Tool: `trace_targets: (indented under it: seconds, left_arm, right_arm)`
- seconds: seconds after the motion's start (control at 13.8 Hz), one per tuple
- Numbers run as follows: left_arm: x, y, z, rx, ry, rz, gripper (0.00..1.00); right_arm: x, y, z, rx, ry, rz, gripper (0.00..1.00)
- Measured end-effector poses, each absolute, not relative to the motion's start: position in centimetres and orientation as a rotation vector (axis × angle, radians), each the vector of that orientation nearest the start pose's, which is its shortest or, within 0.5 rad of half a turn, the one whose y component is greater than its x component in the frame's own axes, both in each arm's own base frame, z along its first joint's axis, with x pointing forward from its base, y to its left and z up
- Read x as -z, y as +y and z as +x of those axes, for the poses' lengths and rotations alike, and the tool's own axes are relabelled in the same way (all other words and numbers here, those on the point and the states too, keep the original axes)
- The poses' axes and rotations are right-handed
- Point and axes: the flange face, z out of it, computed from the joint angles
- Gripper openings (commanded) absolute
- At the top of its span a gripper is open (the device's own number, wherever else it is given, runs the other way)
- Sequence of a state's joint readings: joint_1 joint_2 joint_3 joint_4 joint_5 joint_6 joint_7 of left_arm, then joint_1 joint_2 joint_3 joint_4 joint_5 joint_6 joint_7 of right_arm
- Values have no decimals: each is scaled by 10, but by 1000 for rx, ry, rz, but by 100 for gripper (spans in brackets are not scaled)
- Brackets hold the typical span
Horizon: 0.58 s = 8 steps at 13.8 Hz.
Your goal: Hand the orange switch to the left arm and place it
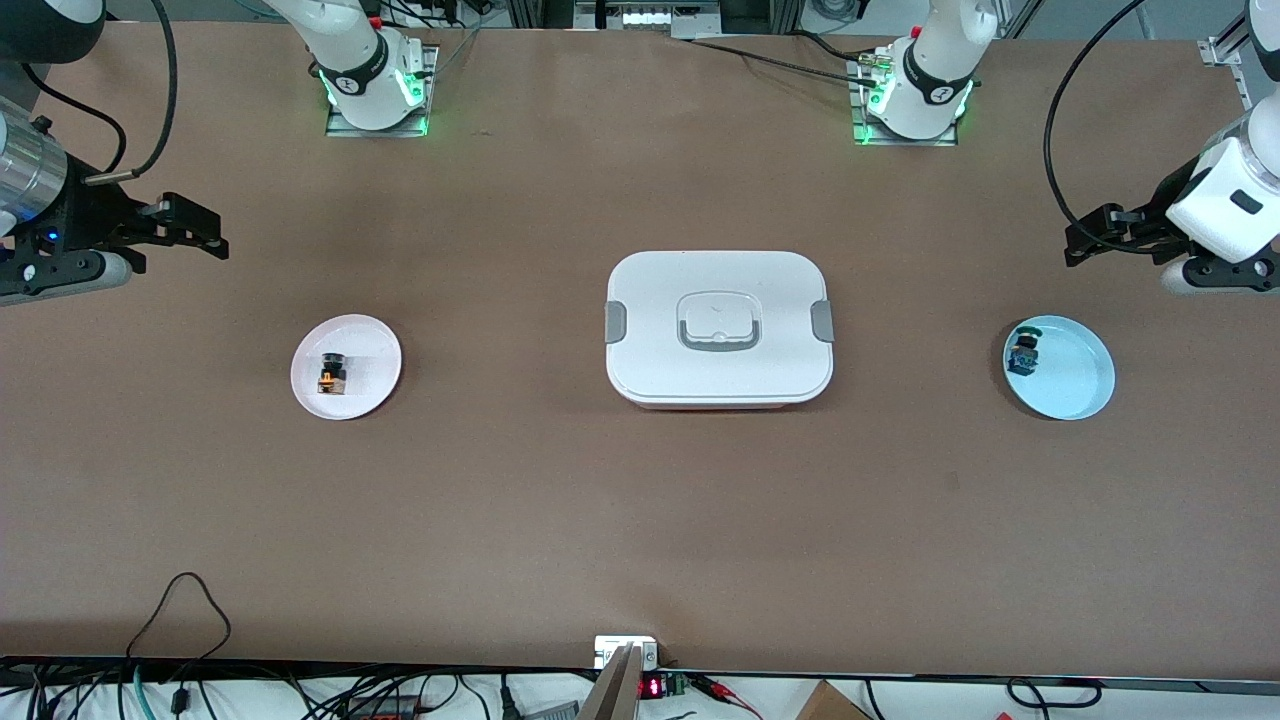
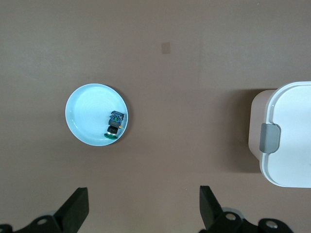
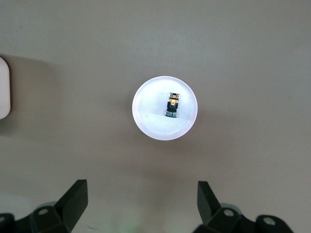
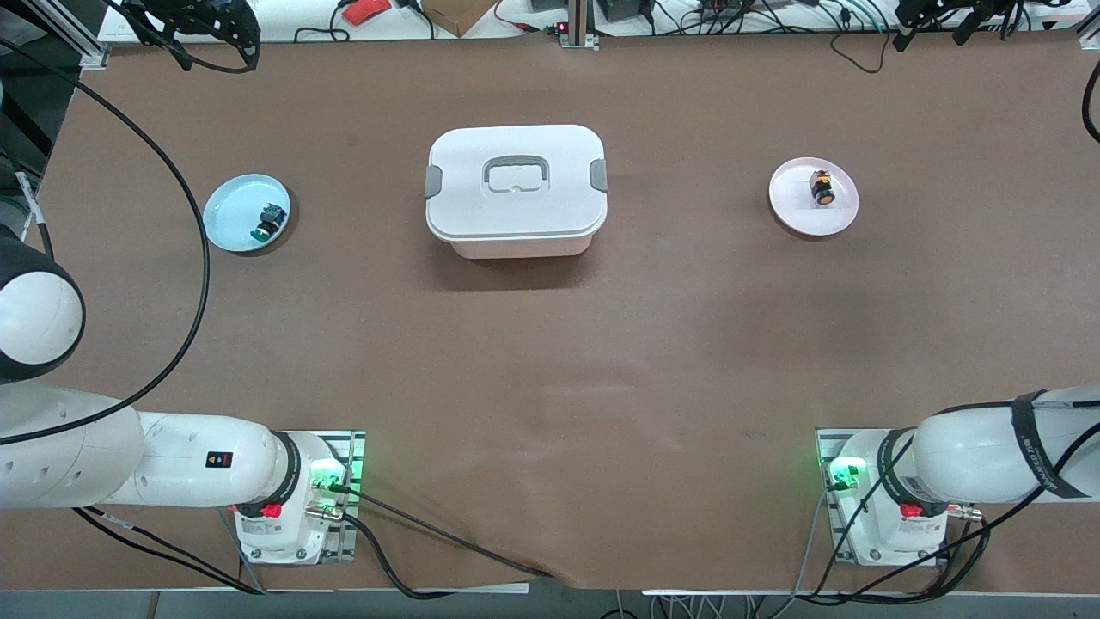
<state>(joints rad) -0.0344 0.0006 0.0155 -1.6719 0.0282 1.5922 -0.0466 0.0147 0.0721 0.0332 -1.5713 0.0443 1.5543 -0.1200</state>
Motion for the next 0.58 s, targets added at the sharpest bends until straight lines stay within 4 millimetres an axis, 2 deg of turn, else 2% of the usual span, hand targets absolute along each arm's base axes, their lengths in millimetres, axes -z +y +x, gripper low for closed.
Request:
trace_targets:
  seconds: [0.15, 0.22, 0.44, 0.58]
  left_arm:
    - [-578, -8, 552, -123, -40, -3108, 100]
    - [-578, -8, 552, -123, -40, -3108, 100]
    - [-578, -7, 552, -123, -40, -3108, 100]
    - [-578, -7, 552, -123, -40, -3108, 100]
  right_arm:
    - [-582, 33, 571, -137, -279, -3075, 100]
    - [-582, 34, 571, -137, -349, -3066, 100]
    - [-583, 34, 571, -122, -829, -2959, 100]
    - [-583, 31, 571, -108, -1181, -2828, 100]
